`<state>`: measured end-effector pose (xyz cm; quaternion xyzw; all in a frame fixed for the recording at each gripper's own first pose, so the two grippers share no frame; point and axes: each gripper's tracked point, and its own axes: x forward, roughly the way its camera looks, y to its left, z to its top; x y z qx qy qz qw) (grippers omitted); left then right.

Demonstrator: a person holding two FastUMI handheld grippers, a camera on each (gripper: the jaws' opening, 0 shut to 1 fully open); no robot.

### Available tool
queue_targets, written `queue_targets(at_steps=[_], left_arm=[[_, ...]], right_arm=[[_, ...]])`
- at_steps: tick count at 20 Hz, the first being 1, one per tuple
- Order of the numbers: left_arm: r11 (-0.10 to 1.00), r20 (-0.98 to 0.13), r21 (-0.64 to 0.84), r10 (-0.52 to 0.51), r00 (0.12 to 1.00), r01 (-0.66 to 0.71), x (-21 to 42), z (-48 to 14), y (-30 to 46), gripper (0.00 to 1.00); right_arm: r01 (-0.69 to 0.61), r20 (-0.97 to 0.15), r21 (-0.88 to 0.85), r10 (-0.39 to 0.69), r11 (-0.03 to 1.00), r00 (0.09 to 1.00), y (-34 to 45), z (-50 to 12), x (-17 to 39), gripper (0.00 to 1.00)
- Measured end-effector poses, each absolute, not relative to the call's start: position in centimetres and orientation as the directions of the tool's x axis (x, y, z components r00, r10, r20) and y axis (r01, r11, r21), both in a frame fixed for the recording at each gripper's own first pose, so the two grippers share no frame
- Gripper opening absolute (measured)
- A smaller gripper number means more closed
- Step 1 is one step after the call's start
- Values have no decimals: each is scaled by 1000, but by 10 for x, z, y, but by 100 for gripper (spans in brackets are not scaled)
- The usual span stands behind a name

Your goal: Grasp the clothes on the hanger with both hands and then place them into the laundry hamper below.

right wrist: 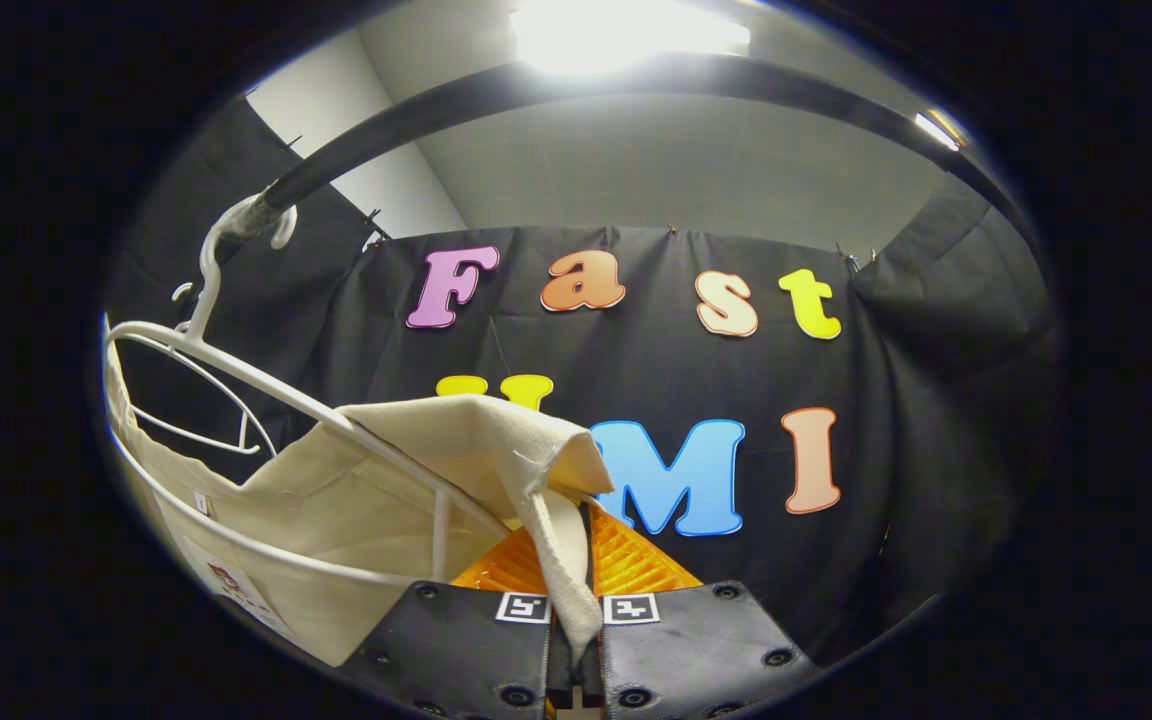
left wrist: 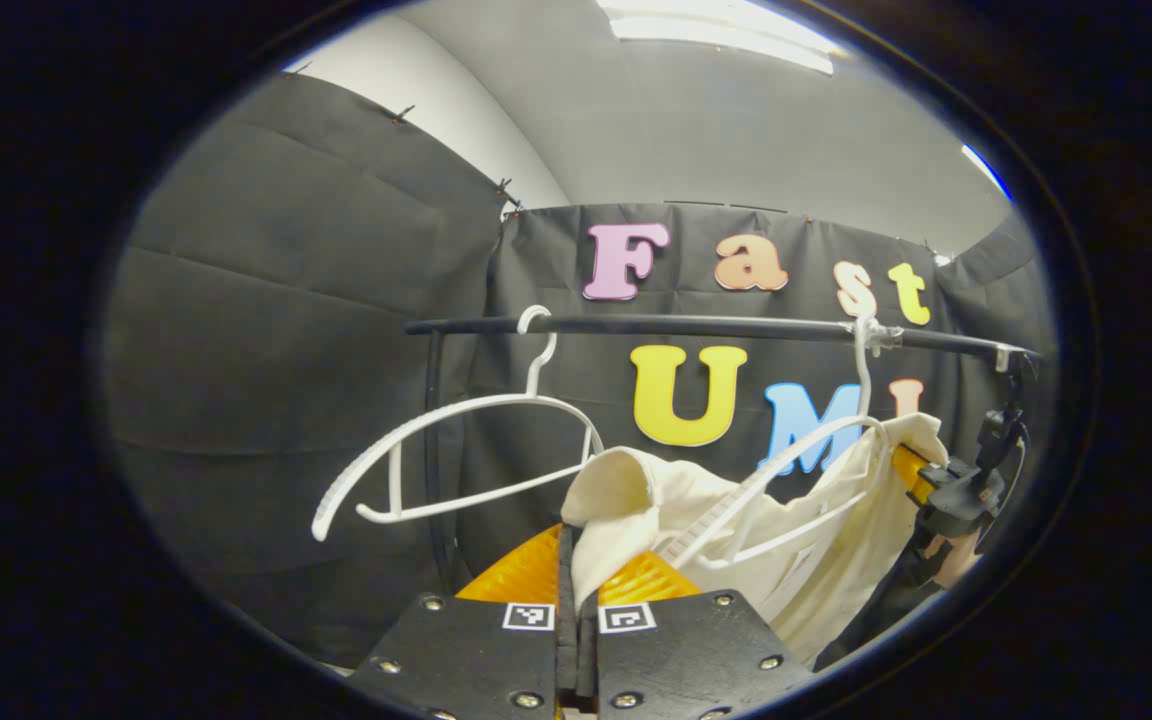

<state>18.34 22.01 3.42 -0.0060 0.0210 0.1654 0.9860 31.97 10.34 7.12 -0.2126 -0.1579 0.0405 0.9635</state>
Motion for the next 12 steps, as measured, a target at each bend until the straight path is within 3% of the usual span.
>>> queue_targets(at_steps=[7,12], left_arm=[[945,-64,-127,296,953,-302,204,-2,224,1],[941,-125,-120,302,945,-316,200,-31,228,1]], right_arm=[[26,253,-453,101,891,962,85,48,345,5],[1,190,-459,97,889,977,77,21,351,5]])
